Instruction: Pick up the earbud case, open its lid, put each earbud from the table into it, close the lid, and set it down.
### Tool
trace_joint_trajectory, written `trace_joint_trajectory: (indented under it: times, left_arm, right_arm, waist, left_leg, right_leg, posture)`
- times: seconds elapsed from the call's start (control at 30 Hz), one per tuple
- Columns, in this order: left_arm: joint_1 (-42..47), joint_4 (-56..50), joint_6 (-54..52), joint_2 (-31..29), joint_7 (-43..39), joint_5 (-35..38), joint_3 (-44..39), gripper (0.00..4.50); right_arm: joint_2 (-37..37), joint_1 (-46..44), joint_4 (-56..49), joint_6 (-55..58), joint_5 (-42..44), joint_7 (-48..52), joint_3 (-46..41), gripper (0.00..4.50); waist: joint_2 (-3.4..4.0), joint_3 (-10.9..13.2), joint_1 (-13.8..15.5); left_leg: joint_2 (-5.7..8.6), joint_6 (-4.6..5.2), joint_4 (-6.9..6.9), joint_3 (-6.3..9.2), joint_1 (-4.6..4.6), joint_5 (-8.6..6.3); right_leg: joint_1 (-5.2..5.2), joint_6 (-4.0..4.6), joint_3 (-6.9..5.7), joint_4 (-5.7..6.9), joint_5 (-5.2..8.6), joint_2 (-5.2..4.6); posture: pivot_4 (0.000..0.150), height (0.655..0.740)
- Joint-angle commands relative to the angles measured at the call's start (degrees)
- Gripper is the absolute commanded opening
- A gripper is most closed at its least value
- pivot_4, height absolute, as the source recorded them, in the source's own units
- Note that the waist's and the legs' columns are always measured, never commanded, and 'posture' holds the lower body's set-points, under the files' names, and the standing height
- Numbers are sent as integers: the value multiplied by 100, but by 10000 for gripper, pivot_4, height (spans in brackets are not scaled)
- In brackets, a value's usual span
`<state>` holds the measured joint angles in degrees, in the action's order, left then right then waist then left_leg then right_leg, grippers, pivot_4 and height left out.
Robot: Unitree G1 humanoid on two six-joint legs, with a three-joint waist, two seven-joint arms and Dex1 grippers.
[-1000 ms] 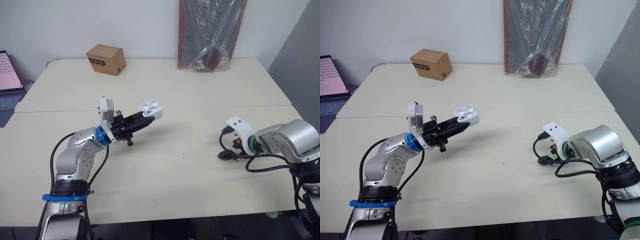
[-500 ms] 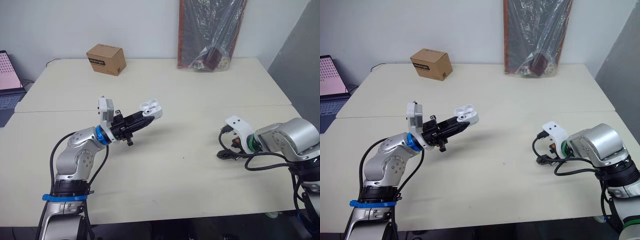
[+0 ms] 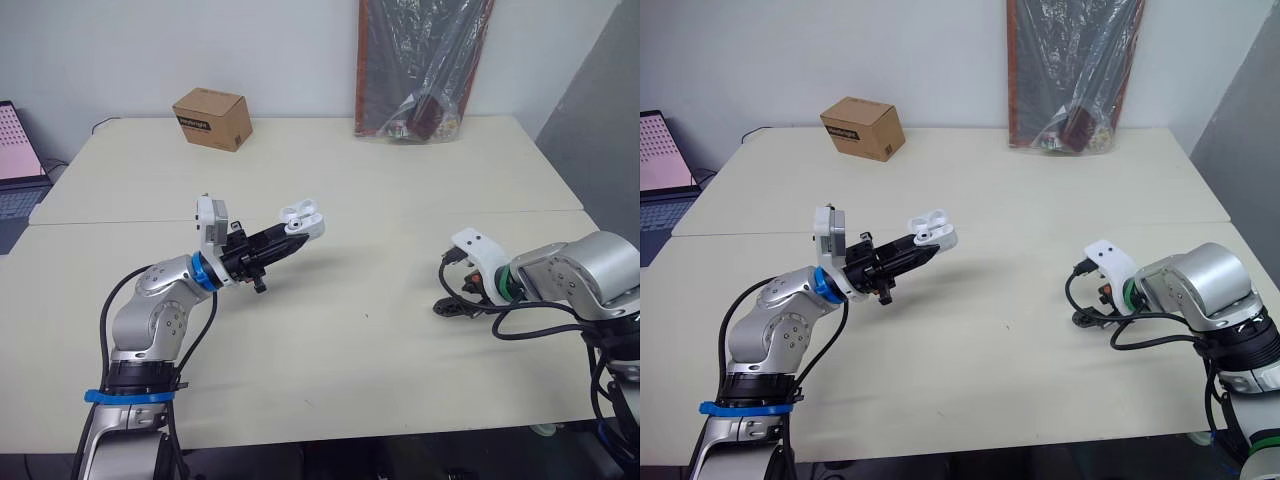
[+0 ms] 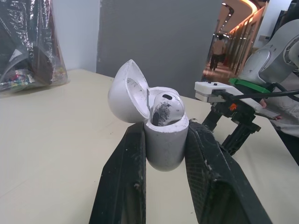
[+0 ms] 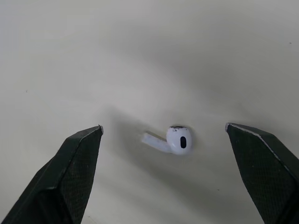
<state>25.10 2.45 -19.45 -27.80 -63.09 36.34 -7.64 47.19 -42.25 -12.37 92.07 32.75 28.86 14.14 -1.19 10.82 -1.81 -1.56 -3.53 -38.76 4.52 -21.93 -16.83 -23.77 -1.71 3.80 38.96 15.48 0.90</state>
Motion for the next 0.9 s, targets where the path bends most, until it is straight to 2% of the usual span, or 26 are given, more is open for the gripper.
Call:
trace_joint_trajectory:
  times: [0.03,0.37,0.57,0.63,0.7,0.9]
  left_arm:
    - [34,-232,121,15,-2,8,-9,7823]
    - [44,-212,140,4,4,11,12,7823]
    - [11,-241,148,8,8,8,20,7823]
    - [-6,-253,149,11,5,5,28,7823]
    - [-6,-255,145,10,3,7,31,7823]
    - [24,-232,137,18,-9,5,53,7823]
  right_arm:
    - [34,-180,-124,43,74,-55,-229,44163]
    - [-304,-323,-272,30,27,-78,-463,44163]
    - [-753,323,-936,-1292,-245,-320,-983,44163]
    - [-778,540,-1125,-1269,-259,-364,-1005,44163]
    - [-840,634,-1190,-1268,-269,-396,-1072,38472]
    - [-884,732,-1281,-1254,-262,-431,-1195,16090]
  waist:
    - [0,0,0]
    - [0,0,0]
    - [0,0,2]
    - [0,0,10]
    - [0,0,7]
    - [0,0,1]
  left_leg:
    - [0,0,0,0,0,0]
    - [-1,0,2,-1,-1,0]
    - [-1,0,4,-1,-6,0]
    - [-1,0,5,3,-9,0]
    - [0,0,4,2,-12,0]
    - [-3,0,4,-1,-8,0]
  right_leg:
    - [0,0,0,0,0,0]
    - [-2,0,0,0,0,1]
    - [-8,0,0,0,0,1]
    - [-7,0,-3,0,0,0]
    - [-9,0,-1,-1,0,-1]
    - [-13,0,2,4,0,2]
  posture:
    - [1500,7400]
    - [1500,7400]
    - [1500,7400]
    - [1500,7400]
    - [1500,7400]
    - [1500,7400]
